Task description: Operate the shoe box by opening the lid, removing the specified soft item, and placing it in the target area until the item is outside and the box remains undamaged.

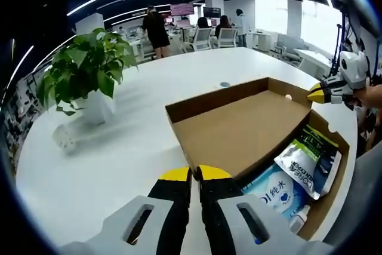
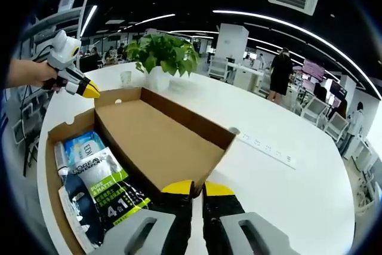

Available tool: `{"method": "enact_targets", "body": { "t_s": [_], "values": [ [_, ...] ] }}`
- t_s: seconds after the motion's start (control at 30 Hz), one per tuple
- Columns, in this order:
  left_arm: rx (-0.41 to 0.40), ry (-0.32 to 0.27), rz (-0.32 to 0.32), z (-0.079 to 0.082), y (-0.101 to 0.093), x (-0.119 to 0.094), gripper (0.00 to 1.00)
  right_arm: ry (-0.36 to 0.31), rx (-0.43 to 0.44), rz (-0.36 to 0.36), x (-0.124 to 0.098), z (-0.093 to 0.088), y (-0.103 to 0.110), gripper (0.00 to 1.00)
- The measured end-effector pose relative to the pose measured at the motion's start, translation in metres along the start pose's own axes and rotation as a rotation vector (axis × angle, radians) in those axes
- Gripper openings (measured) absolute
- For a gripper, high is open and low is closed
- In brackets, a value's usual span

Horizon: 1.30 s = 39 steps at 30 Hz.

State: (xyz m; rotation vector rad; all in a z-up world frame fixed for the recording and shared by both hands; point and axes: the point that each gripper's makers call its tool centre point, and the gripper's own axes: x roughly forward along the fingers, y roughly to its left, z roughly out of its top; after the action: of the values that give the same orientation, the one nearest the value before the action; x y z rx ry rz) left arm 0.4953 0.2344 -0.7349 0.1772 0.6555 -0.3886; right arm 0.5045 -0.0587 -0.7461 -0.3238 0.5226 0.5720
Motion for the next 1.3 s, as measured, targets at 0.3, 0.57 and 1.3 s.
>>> {"method": "enact_targets", "body": {
  "t_s": [0.3, 0.57, 1.3],
  "values": [
    [-0.011, 0.006, -0.003, -0.0004, 0.0014, 0.0044, 0.03, 0.002, 0.009, -0.002, 0.0043, -0.0007, -0.0014, 0.01],
    [-0.028, 0.005, -0.006, -0.0018, 0.0011, 0.0071, 0.03, 0.005, 0.024, 0.001, 0.0061, -0.0017, -0.0026, 0.01],
    [-0.013, 0.017, -0.001, 0.0001, -0.0017, 0.0034, 0.04, 0.032, 0.021, 0.014, 0.0004, -0.0041, -0.0018, 0.04]
  ]
}}
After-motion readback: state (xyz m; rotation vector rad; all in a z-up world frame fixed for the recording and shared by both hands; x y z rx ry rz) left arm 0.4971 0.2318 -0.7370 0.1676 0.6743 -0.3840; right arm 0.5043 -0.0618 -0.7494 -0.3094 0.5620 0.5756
